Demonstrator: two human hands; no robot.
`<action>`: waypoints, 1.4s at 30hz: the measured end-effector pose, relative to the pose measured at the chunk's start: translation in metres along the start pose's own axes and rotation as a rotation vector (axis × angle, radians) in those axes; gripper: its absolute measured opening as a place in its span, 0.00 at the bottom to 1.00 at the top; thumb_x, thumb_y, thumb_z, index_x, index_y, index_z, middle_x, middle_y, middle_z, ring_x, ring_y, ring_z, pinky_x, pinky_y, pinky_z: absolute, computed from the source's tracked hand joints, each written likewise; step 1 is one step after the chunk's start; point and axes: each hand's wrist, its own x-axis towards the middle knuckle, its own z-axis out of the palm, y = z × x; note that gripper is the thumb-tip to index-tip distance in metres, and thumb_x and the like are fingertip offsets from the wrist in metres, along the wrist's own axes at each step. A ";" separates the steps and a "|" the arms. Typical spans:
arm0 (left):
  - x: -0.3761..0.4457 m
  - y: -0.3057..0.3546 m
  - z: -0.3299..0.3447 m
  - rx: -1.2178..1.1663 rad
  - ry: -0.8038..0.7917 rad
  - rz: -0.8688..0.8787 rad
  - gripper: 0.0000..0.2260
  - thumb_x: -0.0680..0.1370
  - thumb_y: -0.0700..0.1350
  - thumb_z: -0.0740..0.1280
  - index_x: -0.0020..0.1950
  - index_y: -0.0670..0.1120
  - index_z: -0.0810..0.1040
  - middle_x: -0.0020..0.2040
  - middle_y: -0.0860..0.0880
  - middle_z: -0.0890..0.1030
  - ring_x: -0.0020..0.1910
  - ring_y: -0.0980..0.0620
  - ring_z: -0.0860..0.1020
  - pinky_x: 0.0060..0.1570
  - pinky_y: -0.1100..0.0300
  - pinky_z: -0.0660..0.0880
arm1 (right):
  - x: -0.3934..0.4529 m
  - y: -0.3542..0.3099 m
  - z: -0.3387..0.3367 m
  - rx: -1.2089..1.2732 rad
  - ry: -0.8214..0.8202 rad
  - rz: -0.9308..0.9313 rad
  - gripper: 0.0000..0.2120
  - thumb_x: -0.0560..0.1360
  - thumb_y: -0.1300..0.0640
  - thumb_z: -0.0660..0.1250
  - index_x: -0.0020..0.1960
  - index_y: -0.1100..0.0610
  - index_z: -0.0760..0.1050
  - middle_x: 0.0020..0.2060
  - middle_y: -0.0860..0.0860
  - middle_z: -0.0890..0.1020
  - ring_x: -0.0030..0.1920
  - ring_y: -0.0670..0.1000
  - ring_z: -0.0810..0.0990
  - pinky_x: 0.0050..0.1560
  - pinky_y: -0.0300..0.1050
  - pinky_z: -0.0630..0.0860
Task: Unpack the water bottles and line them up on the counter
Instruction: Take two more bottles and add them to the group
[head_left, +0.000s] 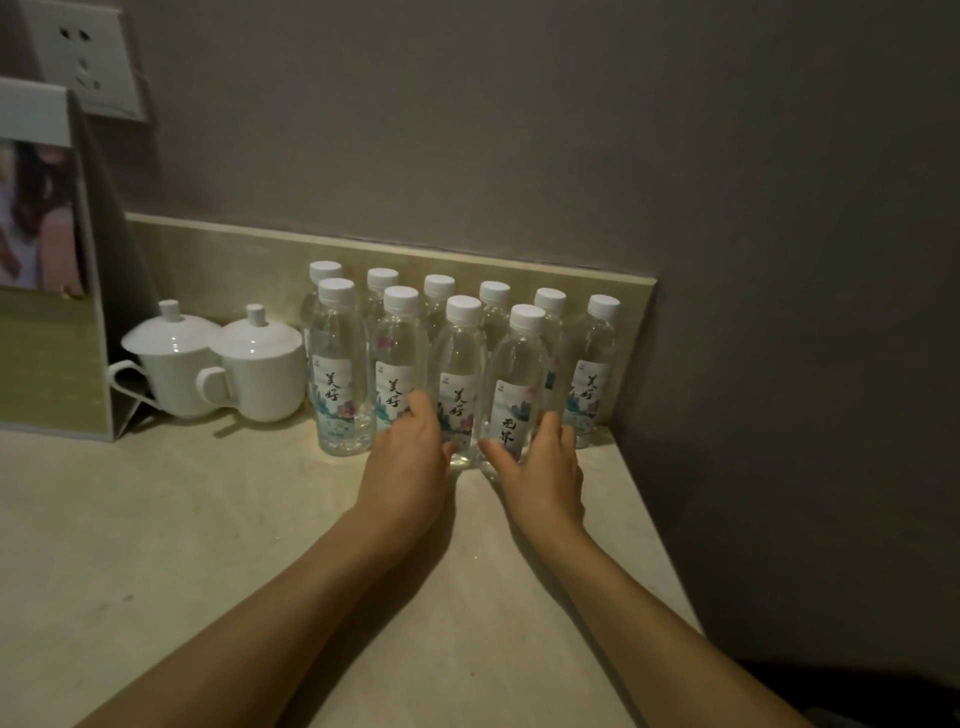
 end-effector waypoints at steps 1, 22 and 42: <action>0.001 -0.001 0.001 0.003 -0.001 0.002 0.14 0.77 0.43 0.70 0.56 0.44 0.67 0.53 0.43 0.81 0.52 0.44 0.81 0.50 0.50 0.81 | 0.001 0.001 0.000 -0.004 -0.006 -0.003 0.25 0.73 0.39 0.67 0.62 0.51 0.63 0.62 0.52 0.70 0.60 0.59 0.74 0.51 0.53 0.77; 0.008 -0.009 0.002 0.027 -0.033 0.059 0.12 0.79 0.44 0.68 0.56 0.43 0.67 0.53 0.42 0.82 0.51 0.43 0.81 0.49 0.49 0.80 | 0.013 0.001 0.008 -0.060 0.042 -0.036 0.29 0.74 0.40 0.67 0.67 0.53 0.62 0.63 0.53 0.69 0.60 0.58 0.75 0.51 0.54 0.78; 0.014 0.000 0.010 0.123 0.063 0.020 0.19 0.74 0.54 0.73 0.53 0.43 0.70 0.47 0.42 0.83 0.47 0.41 0.82 0.40 0.55 0.74 | 0.011 0.001 0.012 -0.068 0.056 -0.027 0.29 0.74 0.39 0.66 0.68 0.52 0.60 0.64 0.53 0.71 0.60 0.57 0.76 0.51 0.53 0.79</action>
